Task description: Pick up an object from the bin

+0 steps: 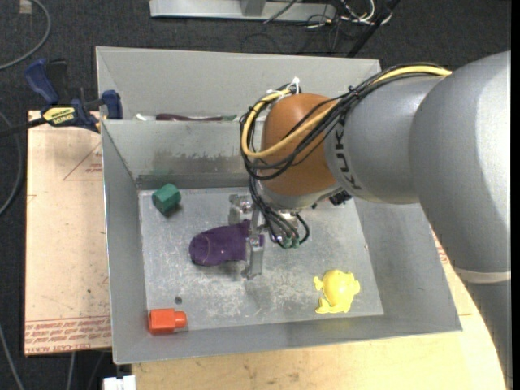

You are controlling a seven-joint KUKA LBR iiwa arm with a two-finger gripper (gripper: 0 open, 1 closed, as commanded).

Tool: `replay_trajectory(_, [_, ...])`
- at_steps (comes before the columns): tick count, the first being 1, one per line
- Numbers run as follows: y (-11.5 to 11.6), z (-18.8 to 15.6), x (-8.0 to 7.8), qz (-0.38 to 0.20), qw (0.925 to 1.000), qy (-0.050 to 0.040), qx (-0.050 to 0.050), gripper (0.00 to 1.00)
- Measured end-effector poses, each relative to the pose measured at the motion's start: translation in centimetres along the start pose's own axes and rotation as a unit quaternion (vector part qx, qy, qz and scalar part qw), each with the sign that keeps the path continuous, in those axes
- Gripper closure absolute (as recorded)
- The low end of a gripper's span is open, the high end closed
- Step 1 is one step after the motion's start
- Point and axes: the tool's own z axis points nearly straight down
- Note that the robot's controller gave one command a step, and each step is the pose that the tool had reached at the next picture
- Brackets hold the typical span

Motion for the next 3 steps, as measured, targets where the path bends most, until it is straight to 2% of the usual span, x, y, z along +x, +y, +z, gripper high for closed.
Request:
replay_trajectory(1, [0.3, -6.8, -0.3, -0.002, 1.0000, -0.0048, 0.000, 0.00])
replay_trajectory(2, [0.4, -3.3, -0.1, 0.025, 0.9997, -0.0074, -0.001, 0.00])
replay_trajectory(3, [0.6, 2.2, 0.6, -0.052, 0.9986, -0.0064, -0.001, 1.00])
